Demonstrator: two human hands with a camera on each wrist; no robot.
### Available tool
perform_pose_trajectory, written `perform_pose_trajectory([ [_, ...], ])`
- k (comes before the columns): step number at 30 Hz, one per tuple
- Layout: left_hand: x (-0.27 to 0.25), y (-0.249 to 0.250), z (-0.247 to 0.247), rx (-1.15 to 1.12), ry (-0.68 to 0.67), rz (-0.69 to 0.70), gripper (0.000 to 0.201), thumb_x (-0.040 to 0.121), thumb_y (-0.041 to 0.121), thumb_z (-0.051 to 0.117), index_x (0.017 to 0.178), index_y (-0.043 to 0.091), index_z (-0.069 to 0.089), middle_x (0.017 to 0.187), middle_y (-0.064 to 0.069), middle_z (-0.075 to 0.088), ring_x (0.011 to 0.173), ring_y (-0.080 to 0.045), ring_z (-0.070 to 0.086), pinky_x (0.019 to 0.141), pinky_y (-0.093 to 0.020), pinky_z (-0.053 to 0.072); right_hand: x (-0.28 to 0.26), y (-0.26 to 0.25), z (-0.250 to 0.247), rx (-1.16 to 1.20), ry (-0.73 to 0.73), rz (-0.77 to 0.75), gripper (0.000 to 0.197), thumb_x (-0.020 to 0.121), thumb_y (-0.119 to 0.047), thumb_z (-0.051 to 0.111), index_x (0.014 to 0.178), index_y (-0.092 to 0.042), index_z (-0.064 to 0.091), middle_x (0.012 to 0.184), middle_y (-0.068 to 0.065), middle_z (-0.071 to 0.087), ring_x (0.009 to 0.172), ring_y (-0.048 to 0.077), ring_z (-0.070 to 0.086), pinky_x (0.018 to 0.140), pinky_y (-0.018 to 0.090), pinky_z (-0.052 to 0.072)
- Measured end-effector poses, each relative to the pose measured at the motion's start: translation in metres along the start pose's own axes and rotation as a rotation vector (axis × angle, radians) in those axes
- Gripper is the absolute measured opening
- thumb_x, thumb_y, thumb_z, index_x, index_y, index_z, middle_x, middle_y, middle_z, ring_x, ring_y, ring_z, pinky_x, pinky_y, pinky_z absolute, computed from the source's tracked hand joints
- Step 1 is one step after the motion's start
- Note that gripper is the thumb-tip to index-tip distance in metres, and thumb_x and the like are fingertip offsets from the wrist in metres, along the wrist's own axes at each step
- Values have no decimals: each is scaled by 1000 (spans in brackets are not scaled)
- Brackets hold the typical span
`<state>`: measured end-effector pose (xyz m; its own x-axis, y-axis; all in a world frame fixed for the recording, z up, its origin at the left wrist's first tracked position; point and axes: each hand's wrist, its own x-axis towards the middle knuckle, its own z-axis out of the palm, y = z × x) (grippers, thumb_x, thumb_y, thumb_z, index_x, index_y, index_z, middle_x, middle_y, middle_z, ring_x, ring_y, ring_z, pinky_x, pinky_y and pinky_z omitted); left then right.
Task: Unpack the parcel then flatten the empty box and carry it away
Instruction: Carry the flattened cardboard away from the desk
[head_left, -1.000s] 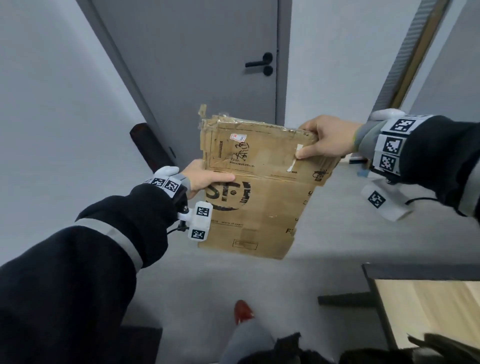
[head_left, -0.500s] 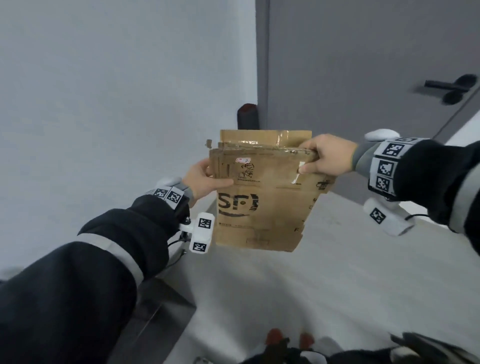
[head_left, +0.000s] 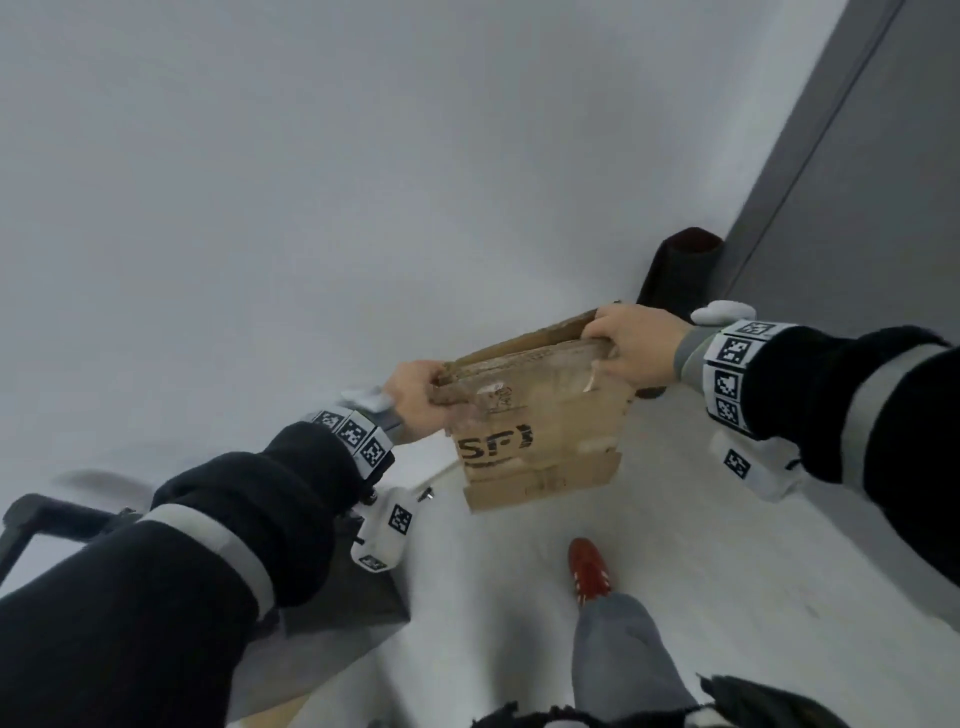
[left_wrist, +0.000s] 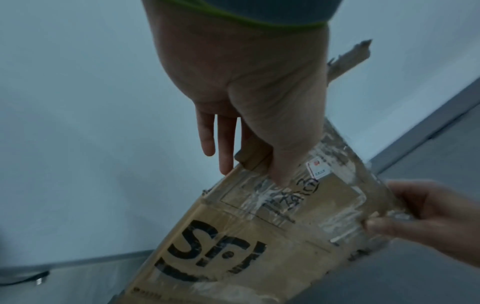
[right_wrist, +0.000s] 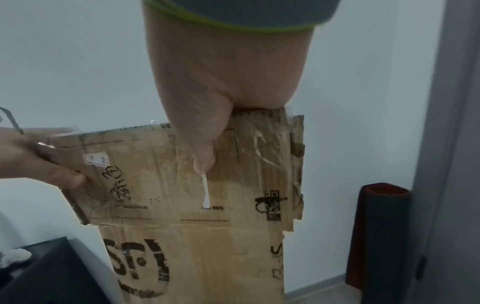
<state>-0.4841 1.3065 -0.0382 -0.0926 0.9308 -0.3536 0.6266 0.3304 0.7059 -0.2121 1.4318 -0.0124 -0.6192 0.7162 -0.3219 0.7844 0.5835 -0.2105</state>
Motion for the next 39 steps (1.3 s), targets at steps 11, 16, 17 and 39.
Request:
perform_pose_trajectory([
  [11,121,-69,25,105,25,-235,19,87,23,74,74,35,68,73,8,74,72,-17,72,67,-32,59,187,57,70,88,-14,-127,78,76,-36,82,139,-27,37,134,2,36,88,27,60,76,40,53],
  [16,146,-103,42,53,38,-316,13,87,25,75,79,31,67,66,16,65,63,-9,62,55,-15,44,234,55,100,-100,-93,-166,39,89,-44,63,126,-35,53,123,-6,59,109,23,55,91,39,41],
  [17,154,-113,46,39,39,-327,8,87,26,76,84,29,69,68,14,66,64,-10,62,55,-15,44,242,54,111,-101,-85,-150,37,90,-41,63,125,-35,54,124,-7,59,111,23,54,92,40,39],
  [39,288,-77,85,-161,18,-432,19,86,7,69,105,10,71,78,-6,73,54,-20,61,55,-28,58,226,147,105,14,-84,154,27,91,-36,54,116,-33,65,115,-5,66,105,23,52,89,38,40],
])
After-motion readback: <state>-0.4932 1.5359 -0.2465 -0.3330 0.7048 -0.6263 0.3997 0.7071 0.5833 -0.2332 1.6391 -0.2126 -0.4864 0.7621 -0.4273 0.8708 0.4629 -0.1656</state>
